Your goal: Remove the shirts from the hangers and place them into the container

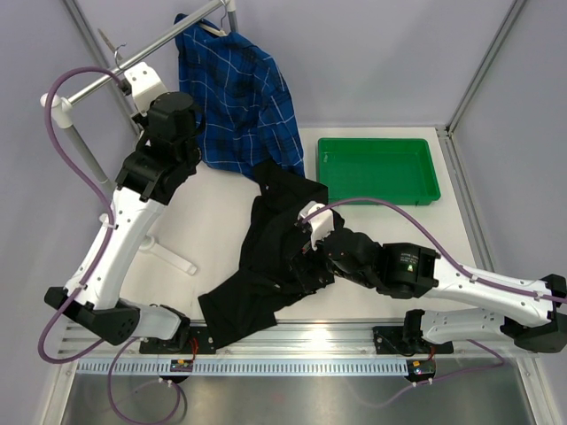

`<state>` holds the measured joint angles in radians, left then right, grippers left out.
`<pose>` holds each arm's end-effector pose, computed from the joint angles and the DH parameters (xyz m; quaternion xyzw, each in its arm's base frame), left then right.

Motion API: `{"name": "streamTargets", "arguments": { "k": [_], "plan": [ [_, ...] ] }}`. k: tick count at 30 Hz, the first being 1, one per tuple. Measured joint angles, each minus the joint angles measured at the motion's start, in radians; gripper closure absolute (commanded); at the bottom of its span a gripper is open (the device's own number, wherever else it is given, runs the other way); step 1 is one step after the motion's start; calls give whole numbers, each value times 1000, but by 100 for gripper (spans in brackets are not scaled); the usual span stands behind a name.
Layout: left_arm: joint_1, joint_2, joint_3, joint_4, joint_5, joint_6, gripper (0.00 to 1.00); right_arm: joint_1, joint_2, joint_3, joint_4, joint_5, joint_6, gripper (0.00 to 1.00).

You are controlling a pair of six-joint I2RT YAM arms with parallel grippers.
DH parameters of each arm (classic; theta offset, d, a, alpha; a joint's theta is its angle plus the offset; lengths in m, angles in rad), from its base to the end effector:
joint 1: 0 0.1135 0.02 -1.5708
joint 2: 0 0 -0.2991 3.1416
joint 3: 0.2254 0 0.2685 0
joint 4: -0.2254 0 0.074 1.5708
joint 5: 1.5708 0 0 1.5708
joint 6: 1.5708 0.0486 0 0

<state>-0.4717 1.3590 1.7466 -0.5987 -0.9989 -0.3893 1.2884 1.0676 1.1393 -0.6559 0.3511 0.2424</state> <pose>0.2634 -0.0885 0.5394 -0.2727 0.6945 0.1082 0.6570 0.0808 0.2184 0.3881 -0.3615 0.7926 0.2121 0.4428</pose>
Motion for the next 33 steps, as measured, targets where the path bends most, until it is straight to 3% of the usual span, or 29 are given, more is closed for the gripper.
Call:
{"name": "streamTargets", "arguments": {
  "k": [10,17,23,27,28,33],
  "plan": [
    [28,63,2,-24,-2,-15,98,0,0,-1,0,0,0,1],
    [32,70,1,-43,-3,-37,90,0,-1,-14,5,-1,0,1],
    [35,63,-27,-50,8,-64,63,0,0,-21,13,-1,0,1],
    [35,30,-71,-58,44,-72,39,0,0,-30,24,-2,-2,1],
    [35,20,-77,-61,55,-72,28,0,1,-30,27,-2,-2,1],
    [35,-44,-87,-63,129,-77,2,0,9,-31,50,-3,-3,1]
  ]
}}
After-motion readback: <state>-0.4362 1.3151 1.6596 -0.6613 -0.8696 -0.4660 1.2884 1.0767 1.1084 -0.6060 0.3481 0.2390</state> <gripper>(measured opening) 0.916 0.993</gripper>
